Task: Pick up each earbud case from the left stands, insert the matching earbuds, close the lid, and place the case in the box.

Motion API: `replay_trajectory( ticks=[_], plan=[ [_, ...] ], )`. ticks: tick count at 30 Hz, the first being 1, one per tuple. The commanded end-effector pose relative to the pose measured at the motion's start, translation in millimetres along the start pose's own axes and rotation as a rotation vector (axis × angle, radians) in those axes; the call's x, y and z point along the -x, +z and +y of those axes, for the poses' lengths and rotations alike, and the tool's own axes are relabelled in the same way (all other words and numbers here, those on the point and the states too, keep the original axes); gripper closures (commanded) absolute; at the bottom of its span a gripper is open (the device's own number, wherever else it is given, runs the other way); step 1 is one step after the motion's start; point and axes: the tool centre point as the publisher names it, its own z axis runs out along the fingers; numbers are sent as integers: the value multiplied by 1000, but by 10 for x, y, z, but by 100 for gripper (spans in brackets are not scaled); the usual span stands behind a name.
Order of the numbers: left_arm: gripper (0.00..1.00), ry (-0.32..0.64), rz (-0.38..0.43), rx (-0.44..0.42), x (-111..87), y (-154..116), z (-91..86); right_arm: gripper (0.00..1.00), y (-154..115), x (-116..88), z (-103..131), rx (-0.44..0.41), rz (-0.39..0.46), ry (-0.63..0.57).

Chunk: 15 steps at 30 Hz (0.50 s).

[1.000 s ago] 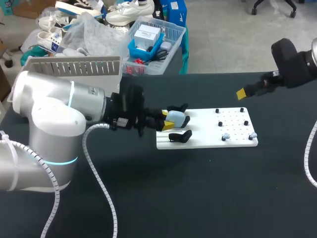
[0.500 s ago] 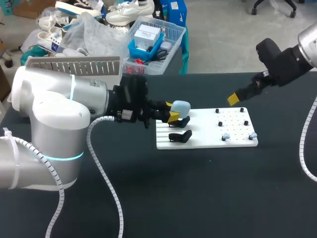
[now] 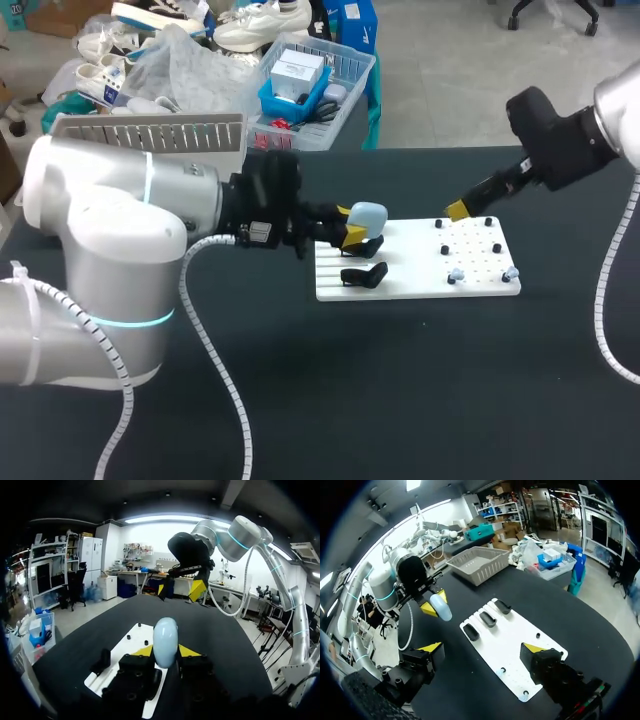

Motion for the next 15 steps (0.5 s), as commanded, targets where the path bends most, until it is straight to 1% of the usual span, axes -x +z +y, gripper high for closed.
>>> replay_trajectory(
  ticks=[1,5,8,15],
  plan=[
    [100,-14,-2,8,78,59,36,0,123,52,8,38,5,-17],
    [100,-31,-10,12,153,110,58,0,175,77,44,50,7,-20],
    [100,-32,-15,13,198,144,30,0,202,101,67,54,8,-24],
    [100,-21,-24,1,224,212,-20,0,267,150,117,64,4,-37]
  ],
)
